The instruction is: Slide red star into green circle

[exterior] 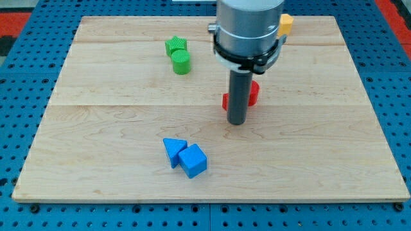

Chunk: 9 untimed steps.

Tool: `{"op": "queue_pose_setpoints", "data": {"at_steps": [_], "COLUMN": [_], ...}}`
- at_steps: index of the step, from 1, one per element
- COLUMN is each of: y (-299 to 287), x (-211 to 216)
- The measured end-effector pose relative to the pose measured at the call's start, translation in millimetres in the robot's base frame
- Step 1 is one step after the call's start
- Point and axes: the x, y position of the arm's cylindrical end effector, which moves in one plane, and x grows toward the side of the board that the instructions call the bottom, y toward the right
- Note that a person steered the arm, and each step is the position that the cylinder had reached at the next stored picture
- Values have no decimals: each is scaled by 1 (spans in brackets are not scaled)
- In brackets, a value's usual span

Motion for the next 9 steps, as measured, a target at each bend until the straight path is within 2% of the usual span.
{"op": "queue_pose_setpoints", "data": {"at_steps": [2, 3, 4, 6, 7, 8, 9], "y": [-13, 21, 96, 91, 65, -39, -77], "x": [-73, -32, -45, -84, -95, -84, -83]}}
